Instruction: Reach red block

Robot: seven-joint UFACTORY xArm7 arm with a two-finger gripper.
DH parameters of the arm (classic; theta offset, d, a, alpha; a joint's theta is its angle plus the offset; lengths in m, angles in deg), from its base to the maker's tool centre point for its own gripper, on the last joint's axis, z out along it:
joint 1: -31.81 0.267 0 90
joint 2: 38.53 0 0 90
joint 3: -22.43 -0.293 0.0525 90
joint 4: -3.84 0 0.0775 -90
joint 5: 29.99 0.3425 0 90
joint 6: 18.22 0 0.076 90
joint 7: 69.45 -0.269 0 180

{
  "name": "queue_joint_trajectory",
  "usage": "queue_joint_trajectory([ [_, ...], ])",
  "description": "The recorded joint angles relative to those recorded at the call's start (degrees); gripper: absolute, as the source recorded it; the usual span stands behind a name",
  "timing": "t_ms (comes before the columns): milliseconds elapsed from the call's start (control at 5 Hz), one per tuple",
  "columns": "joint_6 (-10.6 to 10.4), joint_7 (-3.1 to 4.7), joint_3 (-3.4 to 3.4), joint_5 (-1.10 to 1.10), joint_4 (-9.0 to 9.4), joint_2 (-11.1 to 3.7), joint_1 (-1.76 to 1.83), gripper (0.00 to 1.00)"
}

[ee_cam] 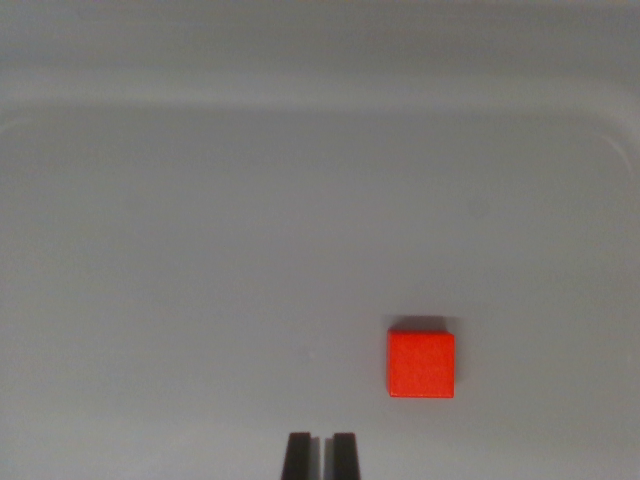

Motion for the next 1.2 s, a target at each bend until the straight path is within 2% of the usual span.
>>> queue_joint_trajectory([
  [200,-2.02,0.03,0.21,0.15,1.46,-0.54,-0.28,0.00],
  [400,-2.02,0.03,0.21,0.15,1.46,-0.54,-0.28,0.00],
  [600,-4.12,0.06,0.43,0.30,2.98,-1.09,-0.56,0.00],
  [800,-4.12,0.06,0.43,0.30,2.98,-1.09,-0.56,0.00],
  [1000,-6.49,0.09,0.67,0.48,4.70,-1.72,-0.89,0.00],
  [1200,-6.49,0.09,0.67,0.48,4.70,-1.72,-0.89,0.00],
])
